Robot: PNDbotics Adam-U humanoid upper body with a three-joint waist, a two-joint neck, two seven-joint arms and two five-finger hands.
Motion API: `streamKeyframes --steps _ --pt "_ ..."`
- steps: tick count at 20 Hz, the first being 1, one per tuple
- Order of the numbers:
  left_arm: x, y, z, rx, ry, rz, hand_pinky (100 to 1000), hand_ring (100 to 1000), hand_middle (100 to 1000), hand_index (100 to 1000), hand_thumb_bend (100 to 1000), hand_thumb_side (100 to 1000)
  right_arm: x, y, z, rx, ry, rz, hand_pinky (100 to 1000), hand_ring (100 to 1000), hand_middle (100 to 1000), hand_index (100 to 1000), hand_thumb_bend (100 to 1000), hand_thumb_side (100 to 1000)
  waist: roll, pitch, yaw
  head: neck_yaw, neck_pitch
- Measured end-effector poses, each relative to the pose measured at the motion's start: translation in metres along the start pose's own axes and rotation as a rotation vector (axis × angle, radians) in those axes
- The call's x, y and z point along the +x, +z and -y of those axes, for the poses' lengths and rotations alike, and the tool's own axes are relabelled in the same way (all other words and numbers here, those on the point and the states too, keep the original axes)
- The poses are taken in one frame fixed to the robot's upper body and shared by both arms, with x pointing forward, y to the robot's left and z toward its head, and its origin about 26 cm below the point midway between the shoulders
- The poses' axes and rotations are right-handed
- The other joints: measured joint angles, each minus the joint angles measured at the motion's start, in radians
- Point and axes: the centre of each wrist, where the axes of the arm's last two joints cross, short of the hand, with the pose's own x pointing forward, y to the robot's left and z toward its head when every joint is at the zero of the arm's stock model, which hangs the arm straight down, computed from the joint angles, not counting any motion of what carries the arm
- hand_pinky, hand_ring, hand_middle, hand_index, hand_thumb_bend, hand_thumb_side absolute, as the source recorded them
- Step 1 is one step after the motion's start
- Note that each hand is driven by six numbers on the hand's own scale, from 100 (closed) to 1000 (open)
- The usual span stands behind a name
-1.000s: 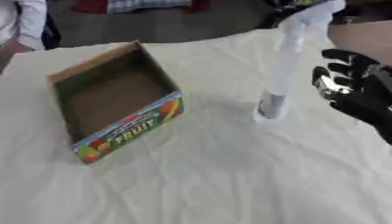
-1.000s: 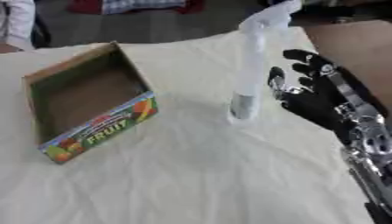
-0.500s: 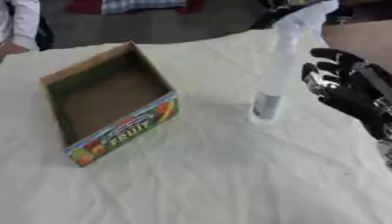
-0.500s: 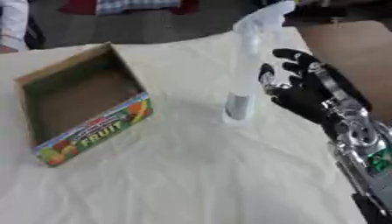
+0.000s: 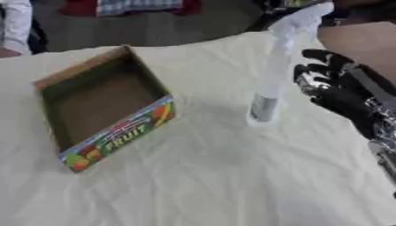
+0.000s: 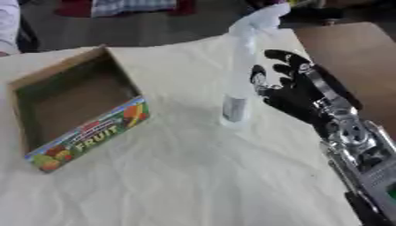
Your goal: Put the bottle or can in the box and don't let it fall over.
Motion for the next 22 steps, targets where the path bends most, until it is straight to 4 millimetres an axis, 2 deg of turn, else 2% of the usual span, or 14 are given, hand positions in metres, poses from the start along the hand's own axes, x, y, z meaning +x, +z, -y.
streamKeyframes --steps 22 --pt "0.001 -0.001 0.001 -0.006 0.005 0.004 1000 1000 849 739 453 484 -0.004 -0.012 0.001 0.020 0.019 -0.013 1000 1000 1000 925 100 452 -0.001 0.006 0.013 -0.018 -0.008"
